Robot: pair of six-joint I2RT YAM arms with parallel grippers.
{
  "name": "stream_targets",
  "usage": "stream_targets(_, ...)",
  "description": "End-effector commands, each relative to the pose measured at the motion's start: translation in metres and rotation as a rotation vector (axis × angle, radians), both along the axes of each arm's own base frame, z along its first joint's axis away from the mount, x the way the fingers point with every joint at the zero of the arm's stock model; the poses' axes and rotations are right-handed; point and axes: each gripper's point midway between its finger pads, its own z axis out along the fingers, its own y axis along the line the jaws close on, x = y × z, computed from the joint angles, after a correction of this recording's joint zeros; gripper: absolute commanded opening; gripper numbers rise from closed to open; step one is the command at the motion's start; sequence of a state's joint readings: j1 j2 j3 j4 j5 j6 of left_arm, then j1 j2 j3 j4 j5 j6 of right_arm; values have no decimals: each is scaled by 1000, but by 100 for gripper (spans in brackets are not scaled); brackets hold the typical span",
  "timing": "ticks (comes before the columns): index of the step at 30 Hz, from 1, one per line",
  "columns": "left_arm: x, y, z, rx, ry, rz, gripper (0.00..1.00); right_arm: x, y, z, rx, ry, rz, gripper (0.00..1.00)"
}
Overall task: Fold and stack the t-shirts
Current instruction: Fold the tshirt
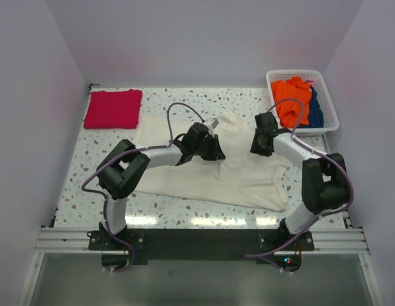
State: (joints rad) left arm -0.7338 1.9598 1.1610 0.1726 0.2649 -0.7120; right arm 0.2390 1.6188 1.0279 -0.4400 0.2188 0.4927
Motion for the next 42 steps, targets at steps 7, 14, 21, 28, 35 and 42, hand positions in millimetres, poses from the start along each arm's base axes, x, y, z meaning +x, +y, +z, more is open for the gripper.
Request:
stream_targets(7, 8, -9, 20, -41, -79, -25, 20, 22, -2, -15, -33, 10, -9, 43)
stream_targets(14, 8, -9, 18, -38, -75, -29, 20, 19, -2, -23, -32, 23, -13, 43)
stream_targets(21, 6, -10, 16, -39, -65, -34, 20, 14, -1, -25, -18, 25, -14, 24)
stream_targets(28, 6, -10, 17, -43, -66, -37, 21, 14, 0, -15, -11, 5, -13, 2)
stream_targets(35, 6, -8, 21, -40, -85, -36, 21, 14, -7, 20, -22, -74, -31, 0)
stream_targets(42, 14, 1, 22, -5, -112, 23, 22, 11, -14, 36, -47, -109, -44, 0)
